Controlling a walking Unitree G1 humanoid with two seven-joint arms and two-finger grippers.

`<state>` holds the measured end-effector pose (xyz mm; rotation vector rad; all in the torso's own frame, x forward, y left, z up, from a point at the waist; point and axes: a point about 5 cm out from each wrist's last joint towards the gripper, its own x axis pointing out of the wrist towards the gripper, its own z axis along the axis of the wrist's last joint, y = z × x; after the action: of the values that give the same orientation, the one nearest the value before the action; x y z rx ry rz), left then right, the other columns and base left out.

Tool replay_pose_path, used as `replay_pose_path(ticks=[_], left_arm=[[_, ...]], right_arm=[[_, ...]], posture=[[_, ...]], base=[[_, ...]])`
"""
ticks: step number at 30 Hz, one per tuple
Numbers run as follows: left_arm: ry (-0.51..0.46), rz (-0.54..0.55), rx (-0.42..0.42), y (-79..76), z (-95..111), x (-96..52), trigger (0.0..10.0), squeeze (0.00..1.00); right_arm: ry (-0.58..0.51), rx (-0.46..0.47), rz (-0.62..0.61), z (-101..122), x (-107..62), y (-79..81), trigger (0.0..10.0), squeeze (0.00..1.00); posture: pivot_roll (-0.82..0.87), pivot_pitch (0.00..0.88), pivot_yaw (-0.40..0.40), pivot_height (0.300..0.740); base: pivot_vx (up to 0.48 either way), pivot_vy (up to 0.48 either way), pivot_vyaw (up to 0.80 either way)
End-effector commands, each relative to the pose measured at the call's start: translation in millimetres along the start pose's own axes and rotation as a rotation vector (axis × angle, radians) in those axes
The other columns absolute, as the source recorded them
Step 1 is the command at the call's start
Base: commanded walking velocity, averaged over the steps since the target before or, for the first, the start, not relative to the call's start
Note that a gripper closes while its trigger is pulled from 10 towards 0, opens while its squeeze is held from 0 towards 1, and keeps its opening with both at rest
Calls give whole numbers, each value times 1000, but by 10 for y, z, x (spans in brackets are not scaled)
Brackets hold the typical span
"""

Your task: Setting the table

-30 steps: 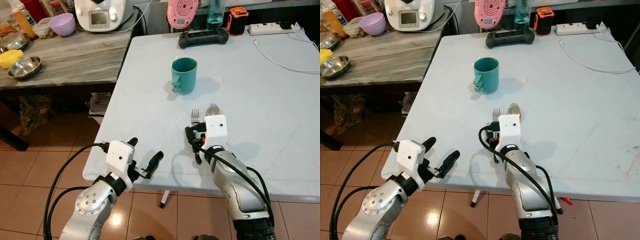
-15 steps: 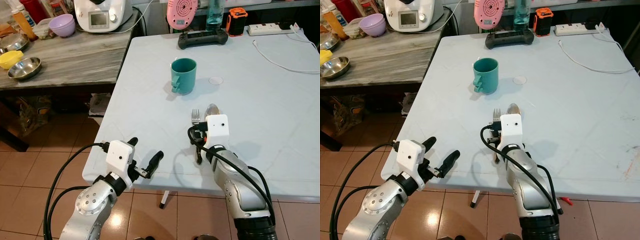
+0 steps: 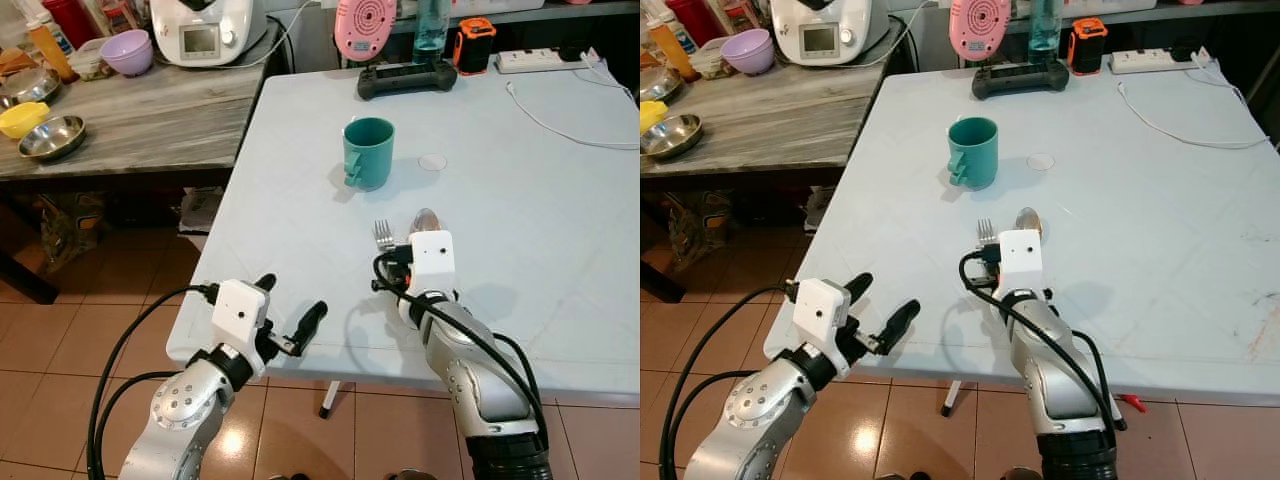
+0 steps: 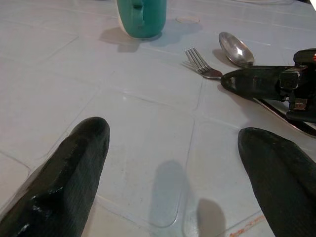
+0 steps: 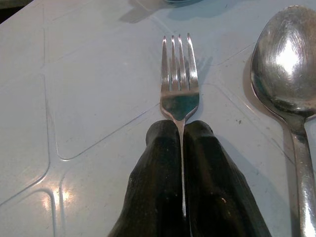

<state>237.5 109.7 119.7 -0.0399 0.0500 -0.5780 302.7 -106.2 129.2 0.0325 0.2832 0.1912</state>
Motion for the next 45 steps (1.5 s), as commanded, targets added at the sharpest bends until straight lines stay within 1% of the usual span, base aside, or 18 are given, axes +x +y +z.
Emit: replay_pose_path(ticks=[1, 14, 15, 16, 18, 19, 22, 27, 34, 35, 38, 41, 42, 45], left_arm=[[12, 4, 10, 30, -10, -18, 10000, 0], [7, 5, 9, 28, 0, -9, 10000, 0], [6, 6, 11, 29, 1, -9, 10000, 0], [5, 9, 11, 34, 2, -9, 10000, 0], [4, 11, 11, 38, 3, -8, 10000, 0], [2, 14, 13, 43, 5, -7, 10000, 0], [-2, 19, 13, 53, 5, -1, 10000, 0], [-3, 26, 12, 71, -1, 5, 10000, 0], [-21, 67, 16, 117, 1, 17, 10000, 0], [-27, 89, 13, 137, 3, 15, 10000, 0], [-31, 101, 13, 150, 5, 12, 10000, 0], [-63, 185, 23, 222, 35, -12, 10000, 0], [-63, 185, 23, 222, 35, -12, 10000, 0], [-67, 232, 25, 253, 31, -23, 10000, 0]], right_arm=[[136, 21, 1, -273, 7, 8, 0, 0], [137, 20, -4, -282, 8, -14, 0, 0], [136, 18, -4, -286, 8, -16, 1529, 0], [132, 7, -6, -290, 9, -23, 8510, 0], [128, 0, -8, -290, 11, -26, 8510, 0], [125, -5, -7, -286, 11, -26, 10000, 0], [125, -23, -10, -289, 13, -35, 10000, 0], [91, -30, -5, -253, 19, -38, 10000, 0], [36, -77, -20, -200, 23, -83, 10000, 0], [20, -94, -22, -187, 25, -98, 10000, 0], [13, -108, -23, -179, 26, -104, 10000, 0], [-39, -127, -5, -124, 26, -104, 10000, 0], [-39, -127, -5, -124, 26, -104, 10000, 0], [-60, -143, -2, -113, 29, -110, 10000, 0]], posture=[[-125, 130, 143, 740], [-125, 129, 142, 740], [-125, 129, 142, 740], [-128, 129, 143, 740], [-128, 129, 143, 740], [-128, 129, 143, 740], [-127, 127, 143, 740], [-127, 124, 142, 740], [-127, 118, 133, 740], [-127, 118, 130, 740], [-127, 118, 130, 740], [-125, 114, 115, 740], [-125, 114, 115, 740], [-121, 106, 105, 740]], base=[[0, 0, 0], [0, 0, 0], [0, 0, 0], [0, 0, 0], [0, 0, 0], [0, 0, 0], [0, 0, 0], [0, 0, 0], [0, 0, 0], [0, 0, 0], [0, 0, 0], [0, 0, 0], [0, 0, 0], [0, 0, 0]])
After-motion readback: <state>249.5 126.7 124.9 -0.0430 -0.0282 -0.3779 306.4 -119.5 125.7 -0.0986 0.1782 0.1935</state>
